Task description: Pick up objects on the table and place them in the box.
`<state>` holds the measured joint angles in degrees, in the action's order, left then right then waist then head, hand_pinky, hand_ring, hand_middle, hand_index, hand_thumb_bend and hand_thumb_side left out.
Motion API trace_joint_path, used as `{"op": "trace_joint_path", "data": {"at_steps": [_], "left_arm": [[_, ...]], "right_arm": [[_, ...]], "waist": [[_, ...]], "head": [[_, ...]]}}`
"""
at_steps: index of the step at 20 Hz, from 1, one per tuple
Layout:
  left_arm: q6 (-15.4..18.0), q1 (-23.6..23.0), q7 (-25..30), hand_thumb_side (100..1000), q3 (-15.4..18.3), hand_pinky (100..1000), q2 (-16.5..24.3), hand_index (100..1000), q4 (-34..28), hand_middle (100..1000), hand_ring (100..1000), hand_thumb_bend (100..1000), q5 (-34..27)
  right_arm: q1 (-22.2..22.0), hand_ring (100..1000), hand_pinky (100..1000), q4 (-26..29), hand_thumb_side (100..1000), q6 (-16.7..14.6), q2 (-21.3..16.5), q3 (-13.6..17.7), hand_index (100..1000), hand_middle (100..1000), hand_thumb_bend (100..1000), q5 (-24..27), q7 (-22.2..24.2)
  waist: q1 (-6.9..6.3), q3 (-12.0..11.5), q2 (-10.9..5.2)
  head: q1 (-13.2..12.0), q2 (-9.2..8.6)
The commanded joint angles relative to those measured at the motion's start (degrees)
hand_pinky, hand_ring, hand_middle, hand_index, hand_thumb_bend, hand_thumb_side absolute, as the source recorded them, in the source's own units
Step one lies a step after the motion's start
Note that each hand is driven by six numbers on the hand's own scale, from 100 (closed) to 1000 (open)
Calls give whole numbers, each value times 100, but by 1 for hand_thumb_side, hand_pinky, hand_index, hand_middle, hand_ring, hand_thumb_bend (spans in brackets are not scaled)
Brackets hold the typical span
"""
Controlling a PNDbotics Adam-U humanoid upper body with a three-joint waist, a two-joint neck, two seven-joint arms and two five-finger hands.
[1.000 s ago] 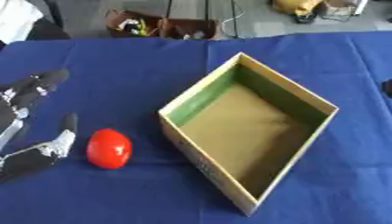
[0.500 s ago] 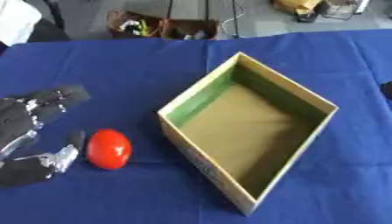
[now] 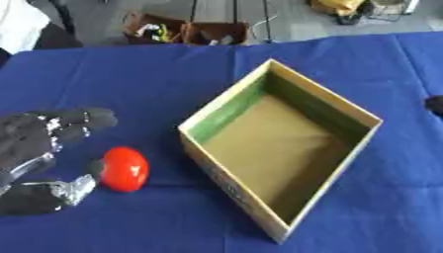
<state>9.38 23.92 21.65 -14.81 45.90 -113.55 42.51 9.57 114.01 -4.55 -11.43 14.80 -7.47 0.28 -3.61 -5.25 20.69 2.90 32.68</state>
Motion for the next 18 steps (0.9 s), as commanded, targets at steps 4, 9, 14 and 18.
{"op": "trace_joint_path", "data": {"at_steps": [4, 9, 14, 18], "left_arm": [[25, 290, 785, 1000, -190, 889, 162, 1000, -105, 969, 961, 100, -282], [-361, 410, 1047, 1000, -285, 829, 51, 1000, -105, 967, 937, 100, -499], [-643, 540, 1457, 1000, -328, 753, -45, 1000, 78, 979, 884, 199, -316], [-492, 656, 1735, 1000, -350, 637, -116, 1000, 297, 947, 749, 353, -137]], "right_arm": [[13, 791, 868, 58, 851, -3, -124, -8, 682, 594, 100, -29, 26], [-1, 791, 868, 58, 856, -5, -119, -14, 680, 593, 100, -41, 32], [-11, 789, 869, 58, 858, 10, -97, -28, 677, 589, 100, -63, 66], [-31, 788, 869, 58, 862, -1, -95, -25, 674, 586, 100, -69, 57]], "waist": [[-9, 18, -107], [-14, 26, -97], [-20, 33, -85], [-21, 39, -81]], "head": [[0, 28], [28, 17], [17, 1], [7, 6]]}}
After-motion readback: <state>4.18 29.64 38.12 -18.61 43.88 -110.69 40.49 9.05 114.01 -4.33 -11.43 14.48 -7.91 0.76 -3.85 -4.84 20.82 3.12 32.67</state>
